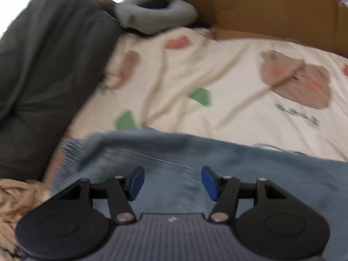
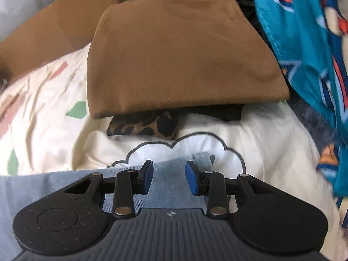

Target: Fold clothes

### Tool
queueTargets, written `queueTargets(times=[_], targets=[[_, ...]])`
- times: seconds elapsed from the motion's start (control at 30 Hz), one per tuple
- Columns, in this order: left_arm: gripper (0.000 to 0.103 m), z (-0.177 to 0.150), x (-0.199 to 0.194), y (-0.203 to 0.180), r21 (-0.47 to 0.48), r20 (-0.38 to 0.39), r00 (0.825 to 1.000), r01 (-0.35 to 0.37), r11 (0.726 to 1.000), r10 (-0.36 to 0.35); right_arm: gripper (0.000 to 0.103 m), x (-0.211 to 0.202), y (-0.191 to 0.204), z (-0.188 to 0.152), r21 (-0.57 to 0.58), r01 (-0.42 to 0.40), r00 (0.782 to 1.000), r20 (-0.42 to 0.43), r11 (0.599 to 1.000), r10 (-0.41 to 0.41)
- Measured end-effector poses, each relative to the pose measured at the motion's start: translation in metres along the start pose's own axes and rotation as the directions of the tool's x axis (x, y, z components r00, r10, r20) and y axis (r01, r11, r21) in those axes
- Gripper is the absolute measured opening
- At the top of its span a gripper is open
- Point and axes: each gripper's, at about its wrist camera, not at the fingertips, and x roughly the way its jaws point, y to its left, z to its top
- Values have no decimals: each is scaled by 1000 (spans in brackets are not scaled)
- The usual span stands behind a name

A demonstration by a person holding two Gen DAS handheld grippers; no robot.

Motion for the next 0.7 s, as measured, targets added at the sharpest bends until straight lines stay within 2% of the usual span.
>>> queueTargets(times=[0.17,0.3,0.4,0.43,0.57,0.7], targets=[[61,10,18,36,-94,3,998,-57,994,57,40,-17,0,-7,-16,4,1000,-1,1000,-4],[61,13,39,68,-213,-31,995,-97,972,92,40,-24,-1,-12,-48,19,1000,-13,999,-19],[59,11,53,88,-284,-58,994,-104,953,92,40,-27,0,-17,-71,31,999,-24,997,-33],[57,10,58,94,-306,-67,994,-105,946,89,40,-27,1,-17,-79,33,999,-28,996,-35],[37,7,79,113,-380,-84,995,-83,921,56,40,-25,7,-18,-128,34,998,-41,991,-39],[32,12,97,119,-400,-86,996,-54,915,22,40,-19,11,-17,-169,32,997,-57,985,-42]])
